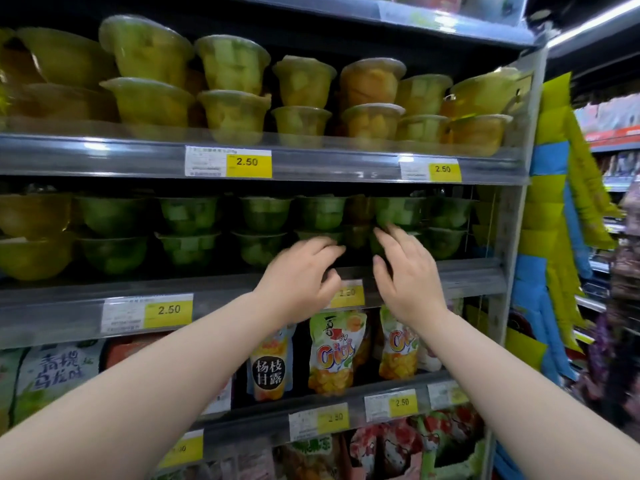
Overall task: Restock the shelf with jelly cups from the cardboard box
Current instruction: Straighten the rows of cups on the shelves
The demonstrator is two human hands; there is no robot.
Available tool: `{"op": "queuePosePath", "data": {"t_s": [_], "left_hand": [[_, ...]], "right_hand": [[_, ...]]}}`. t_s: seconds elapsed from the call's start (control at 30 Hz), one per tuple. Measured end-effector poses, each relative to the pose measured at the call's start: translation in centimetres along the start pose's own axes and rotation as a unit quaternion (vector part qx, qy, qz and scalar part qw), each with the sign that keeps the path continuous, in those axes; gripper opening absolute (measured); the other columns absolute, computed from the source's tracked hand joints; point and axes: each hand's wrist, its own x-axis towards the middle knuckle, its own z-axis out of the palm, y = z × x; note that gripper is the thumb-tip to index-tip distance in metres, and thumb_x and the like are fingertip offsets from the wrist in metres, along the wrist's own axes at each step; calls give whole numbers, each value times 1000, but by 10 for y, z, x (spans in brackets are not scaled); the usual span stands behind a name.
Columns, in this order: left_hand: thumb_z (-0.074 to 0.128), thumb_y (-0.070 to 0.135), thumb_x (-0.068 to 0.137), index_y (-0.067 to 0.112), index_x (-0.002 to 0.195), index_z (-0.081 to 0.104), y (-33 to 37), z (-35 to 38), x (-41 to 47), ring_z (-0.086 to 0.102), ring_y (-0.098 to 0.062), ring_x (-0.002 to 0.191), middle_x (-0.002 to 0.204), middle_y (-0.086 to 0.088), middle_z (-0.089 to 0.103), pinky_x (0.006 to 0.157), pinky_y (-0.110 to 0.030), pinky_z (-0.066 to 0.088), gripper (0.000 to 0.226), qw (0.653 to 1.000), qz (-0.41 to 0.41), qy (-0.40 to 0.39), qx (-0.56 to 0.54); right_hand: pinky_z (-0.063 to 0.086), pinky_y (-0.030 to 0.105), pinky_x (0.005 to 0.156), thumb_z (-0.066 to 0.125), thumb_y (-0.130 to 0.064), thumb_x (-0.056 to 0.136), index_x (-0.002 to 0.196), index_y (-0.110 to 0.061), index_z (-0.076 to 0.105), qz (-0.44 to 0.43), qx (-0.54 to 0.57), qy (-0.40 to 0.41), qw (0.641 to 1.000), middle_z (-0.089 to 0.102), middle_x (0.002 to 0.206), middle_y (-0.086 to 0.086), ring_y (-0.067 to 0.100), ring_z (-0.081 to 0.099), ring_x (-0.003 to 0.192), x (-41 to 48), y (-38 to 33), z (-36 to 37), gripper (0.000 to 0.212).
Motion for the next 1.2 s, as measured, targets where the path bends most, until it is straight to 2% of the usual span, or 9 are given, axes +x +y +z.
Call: {"op": "queuePosePath", "data": {"t_s": [0.17, 0.33, 0.47, 0.53, 0.73, 0.8, 0.93, 1.03, 1.2], "left_hand": [[43, 26, 93, 18, 146, 39, 33, 20, 21, 35, -20, 135, 150, 0, 37, 109, -32, 32, 54, 999, -17, 1, -43], [42, 32, 96, 20, 151, 24, 60, 40, 32, 26, -17, 141, 157, 3, 24, 112, -31, 28, 60, 999, -36, -11, -6], [40, 32, 96, 19, 150, 29, 69, 44, 45, 32, -18, 137, 154, 2, 30, 108, -33, 33, 56, 997, -79, 10, 15], [39, 34, 96, 19, 150, 29, 71, 47, 50, 34, -20, 136, 152, 0, 33, 107, -33, 34, 56, 994, -100, 5, 34], [42, 34, 96, 18, 143, 42, 72, 47, 63, 39, -20, 133, 148, -2, 40, 107, -31, 36, 50, 987, -163, 8, 1], [44, 31, 95, 17, 142, 43, 72, 45, 70, 40, -21, 133, 146, -5, 42, 108, -31, 35, 50, 980, -194, 23, -48], [47, 29, 94, 15, 148, 32, 80, 45, 84, 42, -25, 133, 148, -10, 41, 108, -34, 36, 57, 960, -237, 15, -147], [42, 26, 97, 13, 149, 29, 84, 47, 86, 31, -24, 140, 153, -11, 33, 110, -29, 28, 56, 970, -221, -15, -101], [35, 23, 99, 14, 150, 28, 79, 51, 86, 17, -20, 147, 158, -10, 20, 114, -29, 21, 53, 976, -205, -32, -58]], "right_hand": [[18, 26, 110, 35, -32, 94, 144, -5, 38, 83, 18, -4, 996, 40, 148, 12, 25, 34, 138, -11, 34, -13, 56], [23, 23, 106, 33, -28, 95, 137, -5, 49, 60, 65, -11, 996, 53, 138, 11, 25, 45, 131, -4, 57, -14, 51], [41, 35, 99, 38, -26, 95, 127, 0, 58, 2, 55, -8, 998, 62, 125, 17, 32, 59, 114, 2, 75, -10, 46], [45, 38, 96, 38, -27, 94, 127, 0, 58, -14, 53, -39, 998, 62, 126, 18, 34, 61, 113, 6, 82, -7, 47], [36, 31, 104, 33, -32, 99, 142, -10, 44, -33, 55, -85, 994, 45, 146, 10, 27, 47, 131, 17, 85, -7, 49], [29, 27, 107, 36, -27, 103, 147, -13, 35, 20, 126, -101, 987, 38, 151, 7, 23, 37, 137, 22, 86, -9, 47], [23, 29, 113, 38, -20, 101, 153, -16, 17, 132, 272, -137, 943, 26, 157, 4, 21, 26, 143, 41, 80, -12, 56], [21, 27, 112, 36, -21, 101, 153, -17, 17, 144, 262, -181, 937, 23, 158, 2, 20, 23, 144, 50, 75, -10, 56], [21, 27, 113, 33, -22, 101, 153, -19, 19, 96, 194, -194, 957, 18, 159, 0, 19, 21, 145, 46, 74, -9, 54]]}}
